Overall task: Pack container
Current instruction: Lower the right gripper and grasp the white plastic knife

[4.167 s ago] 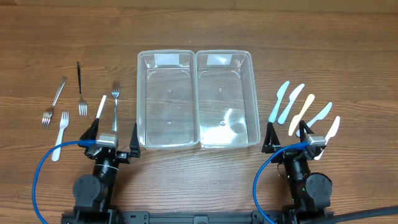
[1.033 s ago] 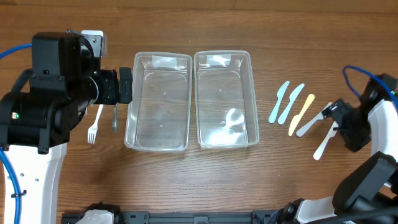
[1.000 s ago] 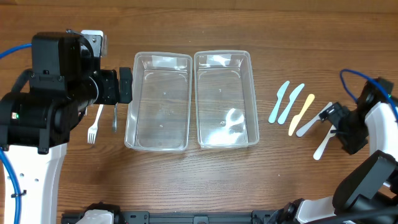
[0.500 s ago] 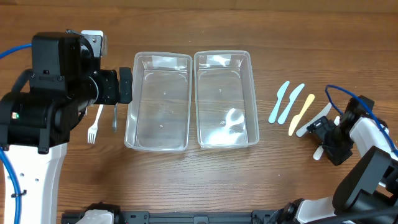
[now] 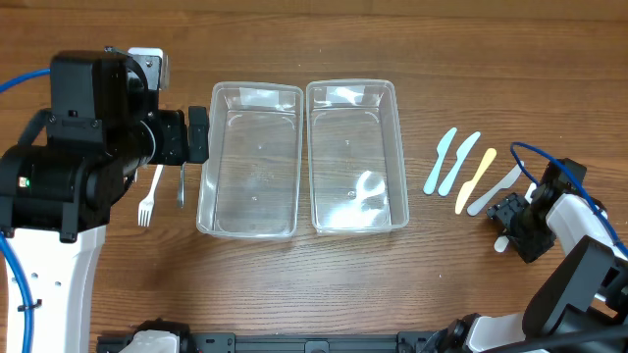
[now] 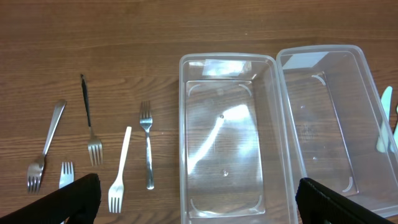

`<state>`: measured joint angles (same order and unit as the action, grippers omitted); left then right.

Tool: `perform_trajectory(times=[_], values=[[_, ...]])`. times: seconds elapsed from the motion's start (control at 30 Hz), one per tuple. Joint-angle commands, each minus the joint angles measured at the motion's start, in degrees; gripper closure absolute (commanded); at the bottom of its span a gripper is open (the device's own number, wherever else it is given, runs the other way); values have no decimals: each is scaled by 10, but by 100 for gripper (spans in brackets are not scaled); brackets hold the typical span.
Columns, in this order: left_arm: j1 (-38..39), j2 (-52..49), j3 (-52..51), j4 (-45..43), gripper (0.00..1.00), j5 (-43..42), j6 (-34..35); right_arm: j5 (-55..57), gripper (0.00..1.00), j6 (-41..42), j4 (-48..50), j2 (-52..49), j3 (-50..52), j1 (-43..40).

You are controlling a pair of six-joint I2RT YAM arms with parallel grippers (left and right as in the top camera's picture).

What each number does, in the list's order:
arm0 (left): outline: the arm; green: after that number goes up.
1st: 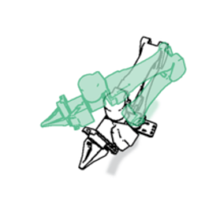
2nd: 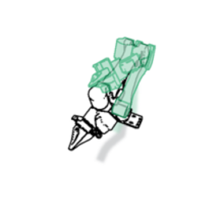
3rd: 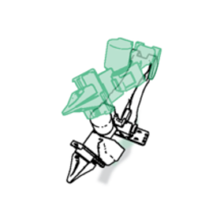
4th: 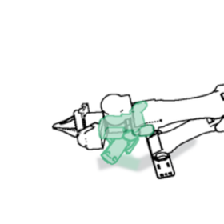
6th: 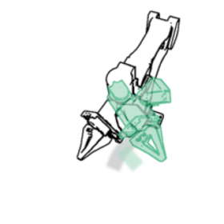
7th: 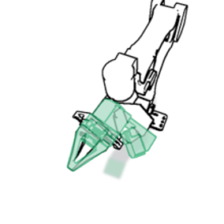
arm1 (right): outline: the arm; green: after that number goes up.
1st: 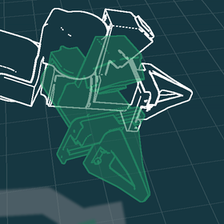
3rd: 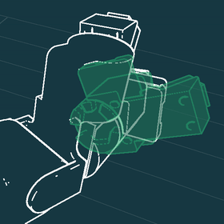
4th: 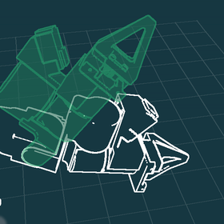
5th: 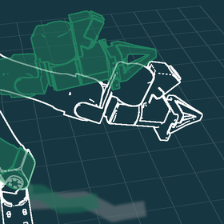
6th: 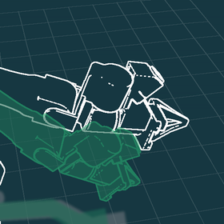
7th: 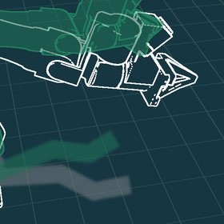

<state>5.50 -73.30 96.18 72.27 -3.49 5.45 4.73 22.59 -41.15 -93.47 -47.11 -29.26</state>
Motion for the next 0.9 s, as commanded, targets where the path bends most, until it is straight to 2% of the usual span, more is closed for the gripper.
perform_trajectory(times=[0.0, 0.07, 0.47, 0.67, 0.73, 0.87], values=[[-5, 3, 5, 0, 0, -8, -5, -19, 37, 3, 4, -12, 21, -1], [-5, 3, 5, 0, 0, -8, -5, -19, 41, 3, 2, -12, 21, -1], [-5, 3, 5, -5, 0, -8, -8, -19, 41, 4, -47, -12, 21, -1], [-5, 3, 5, -5, 0, -8, -8, -19, 51, 3, -46, -12, 21, -1], [-5, 3, 5, -5, 0, -8, -8, -18, 63, 3, -46, -12, 21, -1], [-5, 3, 5, -5, 0, -8, -8, -19, 64, 3, -44, -12, 21, -1]])
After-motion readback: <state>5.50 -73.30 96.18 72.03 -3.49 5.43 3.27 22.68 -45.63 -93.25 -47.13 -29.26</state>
